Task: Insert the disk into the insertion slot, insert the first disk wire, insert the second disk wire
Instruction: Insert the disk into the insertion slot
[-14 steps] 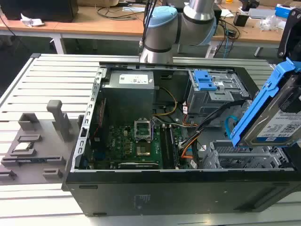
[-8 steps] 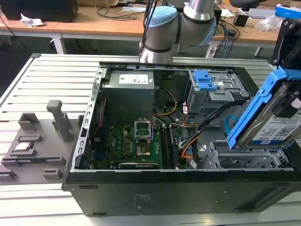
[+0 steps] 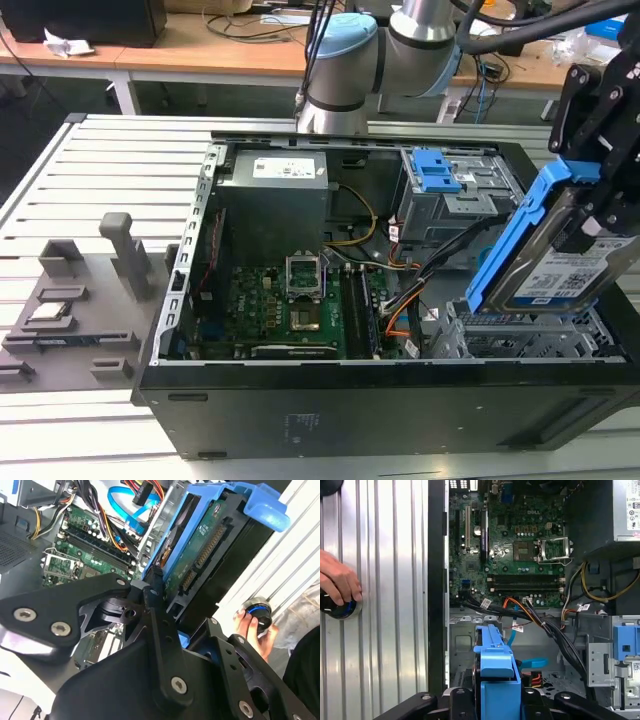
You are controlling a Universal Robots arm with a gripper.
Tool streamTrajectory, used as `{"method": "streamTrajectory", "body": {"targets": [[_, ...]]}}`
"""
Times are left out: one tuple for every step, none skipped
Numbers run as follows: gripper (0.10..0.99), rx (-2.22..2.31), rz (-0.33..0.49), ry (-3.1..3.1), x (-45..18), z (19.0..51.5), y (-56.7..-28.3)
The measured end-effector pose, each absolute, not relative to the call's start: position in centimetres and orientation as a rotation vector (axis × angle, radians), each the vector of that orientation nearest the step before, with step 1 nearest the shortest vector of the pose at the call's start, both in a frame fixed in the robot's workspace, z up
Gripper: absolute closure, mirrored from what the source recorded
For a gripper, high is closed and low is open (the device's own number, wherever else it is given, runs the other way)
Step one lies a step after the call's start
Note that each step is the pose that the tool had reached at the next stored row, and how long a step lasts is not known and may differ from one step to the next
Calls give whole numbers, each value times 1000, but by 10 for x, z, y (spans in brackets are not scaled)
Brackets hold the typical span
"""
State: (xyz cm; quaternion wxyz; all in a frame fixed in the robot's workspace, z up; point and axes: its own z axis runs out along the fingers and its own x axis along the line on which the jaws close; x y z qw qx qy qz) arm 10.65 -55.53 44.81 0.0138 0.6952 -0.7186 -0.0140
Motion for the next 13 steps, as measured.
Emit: {"method": "streamTrajectory", "body": {"targets": [[725, 2165, -44, -2238, 106, 447, -555], [725, 2165, -44, -2238, 106, 445, -555], [725, 2165, -43, -2238, 106, 444, -555], [725, 2165, -44, -2238, 106, 442, -555], [725, 2165, -44, -2238, 106, 441, -555], [725, 2165, -43, -2238, 106, 440, -555], [725, 2165, -44, -2238, 106, 439, -555], [725, 2165, -44, -2238, 106, 438, -555], [725, 2165, -44, -2238, 106, 437, -555], [725, 2165, -43, -2238, 106, 436, -555], [725, 2165, -44, -2238, 106, 435, -555], [725, 2165, -44, -2238, 106, 434, -555], [725, 2165, -44, -2238, 106, 434, -554]]}}
